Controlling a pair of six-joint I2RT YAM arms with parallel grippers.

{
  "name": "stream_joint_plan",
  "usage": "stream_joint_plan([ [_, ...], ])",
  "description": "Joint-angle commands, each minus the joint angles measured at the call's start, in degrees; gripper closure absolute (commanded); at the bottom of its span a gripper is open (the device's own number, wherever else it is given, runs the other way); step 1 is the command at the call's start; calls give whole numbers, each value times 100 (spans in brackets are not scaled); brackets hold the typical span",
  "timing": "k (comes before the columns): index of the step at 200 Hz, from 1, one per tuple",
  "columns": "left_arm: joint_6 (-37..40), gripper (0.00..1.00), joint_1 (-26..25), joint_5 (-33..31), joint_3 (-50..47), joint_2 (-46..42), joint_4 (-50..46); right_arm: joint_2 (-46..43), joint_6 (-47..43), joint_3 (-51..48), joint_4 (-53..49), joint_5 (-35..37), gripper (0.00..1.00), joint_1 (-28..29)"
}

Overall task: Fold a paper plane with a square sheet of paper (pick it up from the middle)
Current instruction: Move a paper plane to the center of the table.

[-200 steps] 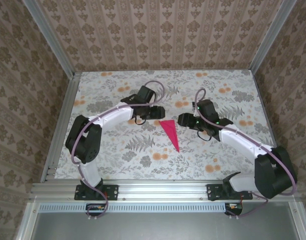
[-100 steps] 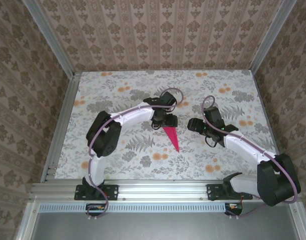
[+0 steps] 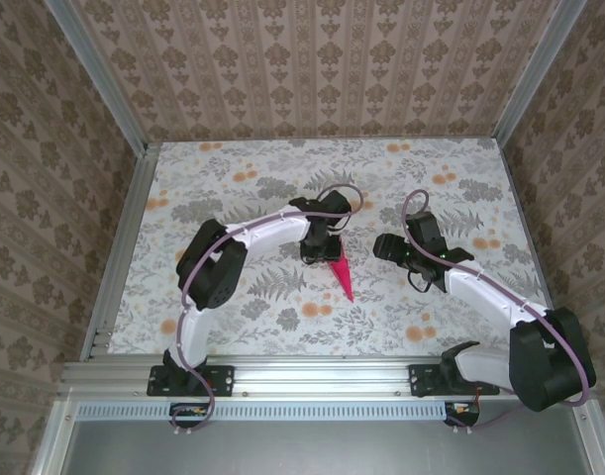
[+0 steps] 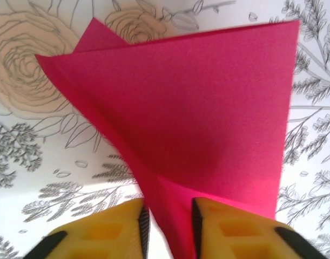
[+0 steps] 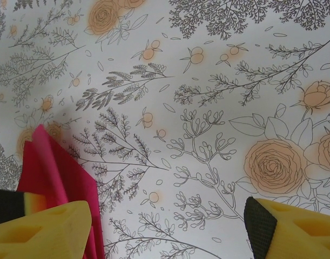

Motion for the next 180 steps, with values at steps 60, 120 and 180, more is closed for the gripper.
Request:
stream_joint_plan([
  [60, 0, 100, 421, 663, -1115, -1236, 1387, 71, 42, 188, 53, -386, 23, -31],
  [120, 549, 100, 955, 2155, -2012, -1784, 3171, 86, 350, -54, 1365, -2150, 29, 89],
  [180, 78, 100, 1357, 2939, -2500, -1247, 4516, 461, 529, 7, 1509, -1720, 31, 687],
])
